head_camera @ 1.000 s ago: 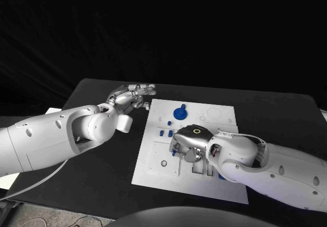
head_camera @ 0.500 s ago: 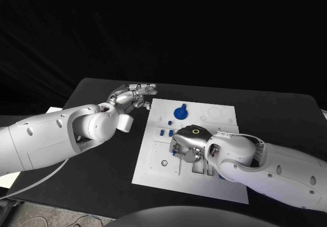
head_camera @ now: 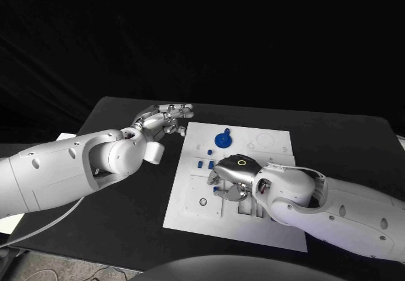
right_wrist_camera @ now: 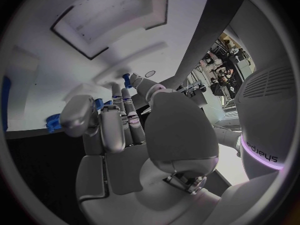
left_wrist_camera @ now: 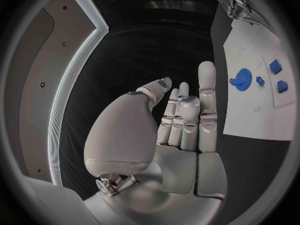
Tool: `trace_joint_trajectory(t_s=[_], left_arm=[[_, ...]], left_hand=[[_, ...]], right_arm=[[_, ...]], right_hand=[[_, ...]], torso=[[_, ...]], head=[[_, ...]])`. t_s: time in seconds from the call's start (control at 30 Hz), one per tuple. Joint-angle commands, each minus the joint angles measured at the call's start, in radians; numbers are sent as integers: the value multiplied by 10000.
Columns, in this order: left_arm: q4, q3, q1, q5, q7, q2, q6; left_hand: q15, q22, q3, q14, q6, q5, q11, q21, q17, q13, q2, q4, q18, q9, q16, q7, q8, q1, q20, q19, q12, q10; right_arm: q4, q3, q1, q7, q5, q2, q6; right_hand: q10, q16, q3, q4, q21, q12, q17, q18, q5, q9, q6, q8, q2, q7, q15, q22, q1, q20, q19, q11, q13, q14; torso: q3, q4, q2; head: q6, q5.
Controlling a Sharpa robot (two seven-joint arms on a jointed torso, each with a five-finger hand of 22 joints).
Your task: Assemble the parts on the task board
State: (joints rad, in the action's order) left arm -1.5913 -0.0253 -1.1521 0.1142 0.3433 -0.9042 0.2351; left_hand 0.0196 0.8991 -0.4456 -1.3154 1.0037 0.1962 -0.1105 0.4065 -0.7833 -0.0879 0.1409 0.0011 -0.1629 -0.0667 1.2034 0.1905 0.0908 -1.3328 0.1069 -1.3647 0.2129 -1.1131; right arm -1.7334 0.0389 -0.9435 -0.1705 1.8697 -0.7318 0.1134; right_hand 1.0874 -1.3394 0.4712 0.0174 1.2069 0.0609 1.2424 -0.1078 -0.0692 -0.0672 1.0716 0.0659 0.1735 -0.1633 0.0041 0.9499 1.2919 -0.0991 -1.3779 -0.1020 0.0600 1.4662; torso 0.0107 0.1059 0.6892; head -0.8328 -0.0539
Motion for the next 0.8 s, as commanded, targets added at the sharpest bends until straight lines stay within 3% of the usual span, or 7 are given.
trace_joint_trajectory(t_s=[0.03, 0.23, 0.4, 0.67, 0.8], left_arm=[[-13, 5, -4, 38, -2, 8, -220], [-11, 5, -4, 38, -16, -2, -244], [1, 5, -4, 38, -25, -21, -262], [-13, 5, -4, 38, -40, -57, -277], [-15, 4, -4, 38, -40, -58, -282]], left_hand=[[-17, -16, 67, 67, -73, 58, 5, -56, 8, -17, -8, 9, -155, -4, -50, -6, -11, 15, 12, 76, 60, 89], [-16, -18, 69, 73, -75, 59, 4, -57, 20, -17, -10, 9, -155, -4, -55, -5, -10, 14, 13, 77, 65, 94], [-13, -23, 84, 76, -81, 51, 0, -62, 23, -19, -12, 18, -155, -4, -54, -1, -8, 31, 15, 79, 79, 105], [-13, -23, 84, 76, -81, 51, 0, -62, 23, -19, -12, 18, -155, -4, -54, -1, -8, 31, 15, 79, 79, 105], [-10, -28, 97, 83, -85, 38, -1, -66, 35, -22, -17, 24, -154, -5, -57, 0, -5, 41, 18, 82, 95, 116]], right_arm=[[-17, -9, 24, -314, 230, -38, 666], [-355, 12, 52, -224, 208, -287, 1135], [-925, 229, 1, -176, -232, -942, 1208], [-1353, 363, -847, -425, -1272, -2317, 752], [-1274, 374, -1103, -602, -1009, -2738, 475]], right_hand=[[-177, 128, -211, 23, -143, 107, -170, -108, 33, 13, -198, -49, 26, -2, 68, -201, -28, -48, 73, -16, 41, 373], [-153, 233, -444, 57, -224, 280, -319, -125, 40, -14, -188, -15, -10, 28, 46, -298, 53, -43, 92, 14, 68, 348], [-1, 243, -589, 83, -220, 471, -343, -120, -23, -39, -84, 13, -42, 45, 16, -277, 119, -17, 56, 50, 82, 357], [6, 279, -995, 162, -240, 627, -408, -116, -288, -16, -209, -33, 96, 191, -57, -286, 94, 34, 22, 147, 57, 360], [-542, 352, -1913, 299, -341, 494, -514, -116, -490, -2, -475, -30, 204, 357, -35, -406, 199, 9, 48, 97, 33, 346]], torso=[[5, -1, -6], [9, 7, 8], [-2, -8, -3], [-11, -31, -9], [-10, -47, -11]], head=[[32, 36], [86, 12], [115, 37], [239, 227], [307, 313]])
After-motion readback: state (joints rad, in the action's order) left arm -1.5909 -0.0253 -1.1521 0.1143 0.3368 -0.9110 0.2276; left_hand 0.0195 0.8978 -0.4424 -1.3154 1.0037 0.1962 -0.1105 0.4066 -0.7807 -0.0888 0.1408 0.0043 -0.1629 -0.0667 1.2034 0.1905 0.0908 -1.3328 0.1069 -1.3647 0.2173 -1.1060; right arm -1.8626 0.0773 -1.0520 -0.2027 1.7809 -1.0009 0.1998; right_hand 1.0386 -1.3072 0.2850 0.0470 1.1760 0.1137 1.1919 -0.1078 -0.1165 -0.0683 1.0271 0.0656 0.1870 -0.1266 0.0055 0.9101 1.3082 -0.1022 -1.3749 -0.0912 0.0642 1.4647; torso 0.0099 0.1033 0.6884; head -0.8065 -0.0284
